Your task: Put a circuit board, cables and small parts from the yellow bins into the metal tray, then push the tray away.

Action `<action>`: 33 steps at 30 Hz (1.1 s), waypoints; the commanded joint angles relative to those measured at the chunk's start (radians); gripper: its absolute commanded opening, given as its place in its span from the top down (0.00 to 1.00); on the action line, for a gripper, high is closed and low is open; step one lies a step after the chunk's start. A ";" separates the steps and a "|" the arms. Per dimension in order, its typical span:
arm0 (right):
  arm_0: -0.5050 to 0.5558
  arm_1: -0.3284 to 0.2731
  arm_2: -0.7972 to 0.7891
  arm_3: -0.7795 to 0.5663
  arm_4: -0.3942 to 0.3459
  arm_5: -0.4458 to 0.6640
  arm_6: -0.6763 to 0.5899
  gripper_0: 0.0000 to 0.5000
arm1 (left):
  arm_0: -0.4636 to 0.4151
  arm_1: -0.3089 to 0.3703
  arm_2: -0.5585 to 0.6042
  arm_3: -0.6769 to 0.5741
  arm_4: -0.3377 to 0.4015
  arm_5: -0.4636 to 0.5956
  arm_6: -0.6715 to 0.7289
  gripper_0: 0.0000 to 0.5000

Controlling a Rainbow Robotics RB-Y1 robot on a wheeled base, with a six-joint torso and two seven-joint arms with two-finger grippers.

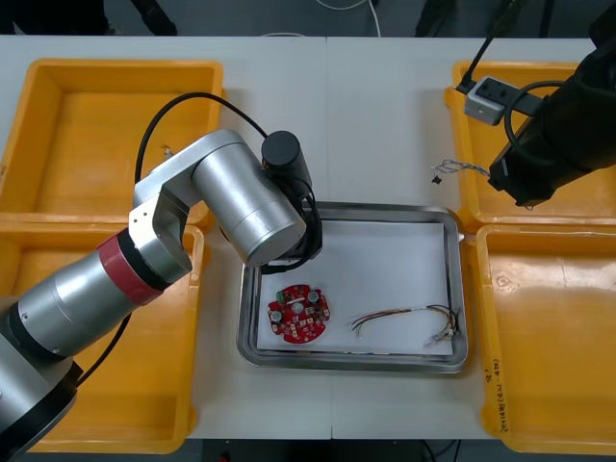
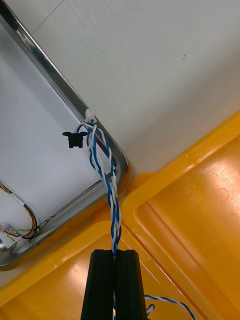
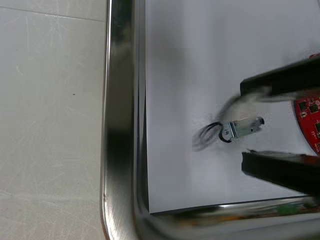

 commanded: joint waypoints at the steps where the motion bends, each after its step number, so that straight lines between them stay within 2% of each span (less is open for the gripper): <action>1: 0.001 -0.035 0.008 -0.027 0.005 0.004 0.029 1.00 | -0.001 -0.019 -0.015 -0.005 0.009 -0.013 0.081 0.00; 10: 0.001 -0.035 0.010 -0.027 0.004 0.004 0.029 1.00 | -0.006 -0.019 -0.012 -0.007 0.012 -0.021 0.097 0.00; 15: 0.001 -0.035 0.010 -0.027 0.002 0.004 0.029 1.00 | -0.017 -0.015 0.018 -0.027 0.015 0.018 0.094 0.00; 19: 0.001 -0.033 0.010 -0.027 0.001 0.004 0.036 1.00 | -0.037 -0.012 0.068 -0.061 0.033 0.099 0.084 0.00; 26: 0.001 -0.033 0.043 -0.027 -0.002 0.004 0.044 1.00 | -0.103 0.010 0.184 -0.093 0.116 0.253 0.063 0.00; 33: -0.007 -0.033 0.102 -0.041 -0.004 -0.012 0.044 1.00 | -0.162 0.039 0.324 -0.097 0.196 0.349 0.032 0.00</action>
